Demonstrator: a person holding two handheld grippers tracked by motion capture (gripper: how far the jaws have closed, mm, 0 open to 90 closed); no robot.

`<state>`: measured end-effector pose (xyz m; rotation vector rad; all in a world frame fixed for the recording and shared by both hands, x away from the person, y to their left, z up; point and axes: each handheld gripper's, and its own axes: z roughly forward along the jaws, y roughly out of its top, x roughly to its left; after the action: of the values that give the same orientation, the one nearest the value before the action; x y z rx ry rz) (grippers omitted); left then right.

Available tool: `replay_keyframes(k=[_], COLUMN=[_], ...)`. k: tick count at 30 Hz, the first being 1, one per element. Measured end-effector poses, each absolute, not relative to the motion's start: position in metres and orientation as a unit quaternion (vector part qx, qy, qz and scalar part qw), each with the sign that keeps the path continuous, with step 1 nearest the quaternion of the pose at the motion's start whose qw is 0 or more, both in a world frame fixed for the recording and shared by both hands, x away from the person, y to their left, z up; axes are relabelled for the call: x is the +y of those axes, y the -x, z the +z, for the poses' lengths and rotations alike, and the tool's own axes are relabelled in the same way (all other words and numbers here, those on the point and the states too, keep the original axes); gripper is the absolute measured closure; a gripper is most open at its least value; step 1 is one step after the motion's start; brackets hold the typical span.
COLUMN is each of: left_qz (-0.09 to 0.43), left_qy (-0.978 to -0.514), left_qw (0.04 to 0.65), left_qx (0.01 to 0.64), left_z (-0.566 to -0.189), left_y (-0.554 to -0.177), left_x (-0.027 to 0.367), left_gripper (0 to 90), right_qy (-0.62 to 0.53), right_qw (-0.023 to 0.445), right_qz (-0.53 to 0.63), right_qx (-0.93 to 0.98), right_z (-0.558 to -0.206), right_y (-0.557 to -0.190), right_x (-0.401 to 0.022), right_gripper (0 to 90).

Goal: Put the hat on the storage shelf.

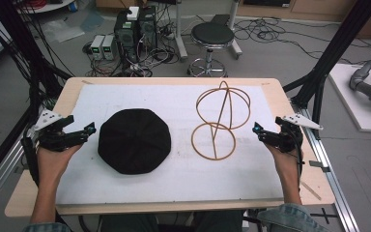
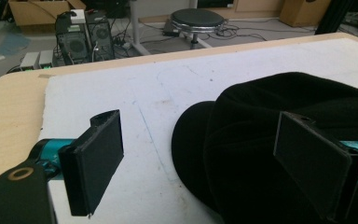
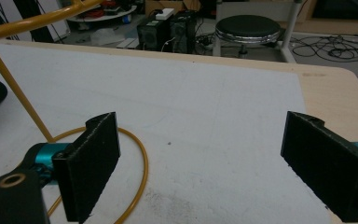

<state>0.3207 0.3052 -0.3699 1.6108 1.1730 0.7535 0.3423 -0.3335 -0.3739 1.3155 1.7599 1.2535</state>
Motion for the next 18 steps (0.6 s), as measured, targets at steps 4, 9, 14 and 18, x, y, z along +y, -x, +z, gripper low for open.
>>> replay_keyframes(k=[4,9,14,18], left_qz=[0.311,0.309,0.308,0.307], left_qy=[-0.66,-0.663,-0.665,-0.669], left_qw=[0.487,0.486,0.487,0.481], left_qx=[0.48,0.479,0.476,0.476], left_z=[-0.3679,-0.368,-0.3676,-0.3685], left_y=[-0.3199,-0.3194,-0.3206,-0.3207], left_x=[0.3052,0.3046,0.3028,0.3021], left_gripper=[16.0,15.9,15.9,16.4], right_qy=[-0.496,-0.497,-0.494,-0.497], right_qw=[0.302,0.302,0.304,0.303], right_qz=[0.472,0.474,0.474,0.475], right_qx=[0.663,0.662,0.662,0.66], right_z=[-0.3737,-0.3733,-0.3732,-0.374], right_y=[-0.3424,-0.3414,-0.3409,-0.341], right_x=[-0.3337,-0.3346,-0.3351,-0.3362], right_gripper=[11.5,11.5,11.5,11.5])
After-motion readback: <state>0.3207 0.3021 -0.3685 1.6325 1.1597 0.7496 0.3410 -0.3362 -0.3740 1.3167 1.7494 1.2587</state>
